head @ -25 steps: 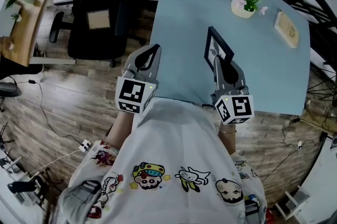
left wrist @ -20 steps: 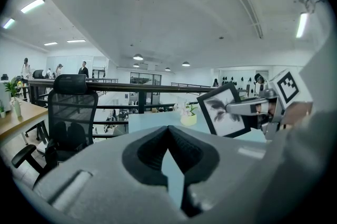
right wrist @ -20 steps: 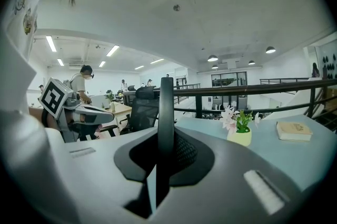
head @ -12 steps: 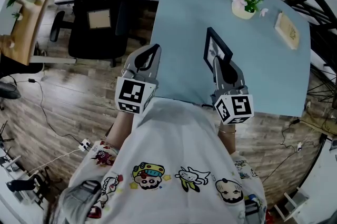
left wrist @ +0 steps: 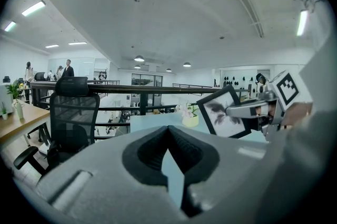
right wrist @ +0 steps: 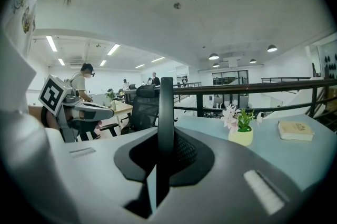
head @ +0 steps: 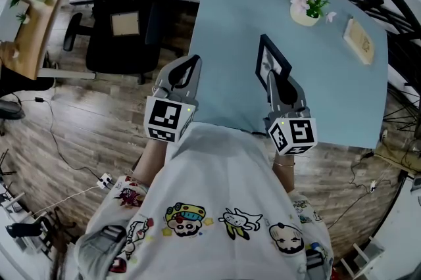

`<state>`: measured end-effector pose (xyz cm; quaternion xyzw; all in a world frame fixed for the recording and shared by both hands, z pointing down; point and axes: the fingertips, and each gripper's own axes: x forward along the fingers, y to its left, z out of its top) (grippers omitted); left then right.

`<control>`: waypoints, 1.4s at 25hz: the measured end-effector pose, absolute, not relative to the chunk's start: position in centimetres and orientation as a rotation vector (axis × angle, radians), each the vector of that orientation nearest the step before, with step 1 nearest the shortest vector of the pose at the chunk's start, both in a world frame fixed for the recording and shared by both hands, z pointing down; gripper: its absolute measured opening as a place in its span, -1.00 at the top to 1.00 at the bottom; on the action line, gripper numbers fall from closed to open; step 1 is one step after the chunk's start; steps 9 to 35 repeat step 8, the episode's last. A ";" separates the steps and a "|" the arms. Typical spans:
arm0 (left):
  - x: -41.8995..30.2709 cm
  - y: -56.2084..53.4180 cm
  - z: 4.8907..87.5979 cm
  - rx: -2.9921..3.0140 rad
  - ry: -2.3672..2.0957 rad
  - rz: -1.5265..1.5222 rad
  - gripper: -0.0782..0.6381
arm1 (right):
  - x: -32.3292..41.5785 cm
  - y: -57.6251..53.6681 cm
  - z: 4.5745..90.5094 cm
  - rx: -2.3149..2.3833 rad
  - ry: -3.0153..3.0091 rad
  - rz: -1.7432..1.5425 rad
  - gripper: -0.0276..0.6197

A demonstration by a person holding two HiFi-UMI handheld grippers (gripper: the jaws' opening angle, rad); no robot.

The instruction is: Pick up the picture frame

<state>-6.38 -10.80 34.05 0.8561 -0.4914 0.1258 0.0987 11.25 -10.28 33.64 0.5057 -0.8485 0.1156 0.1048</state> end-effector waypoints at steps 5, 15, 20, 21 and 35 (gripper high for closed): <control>-6.6 -10.8 34.2 2.522 -1.470 0.376 0.78 | 11.2 -10.6 34.0 1.482 -2.500 0.352 0.81; -6.7 -10.9 34.2 2.516 -1.478 0.378 0.78 | 11.4 -10.8 34.2 1.482 -2.493 0.358 0.81; -6.7 -10.9 34.2 2.516 -1.478 0.378 0.78 | 11.4 -10.8 34.2 1.482 -2.493 0.358 0.81; -6.7 -10.9 34.2 2.516 -1.478 0.378 0.78 | 11.4 -10.8 34.2 1.482 -2.493 0.358 0.81; -6.7 -10.9 34.2 2.516 -1.478 0.378 0.78 | 11.4 -10.8 34.2 1.482 -2.493 0.358 0.81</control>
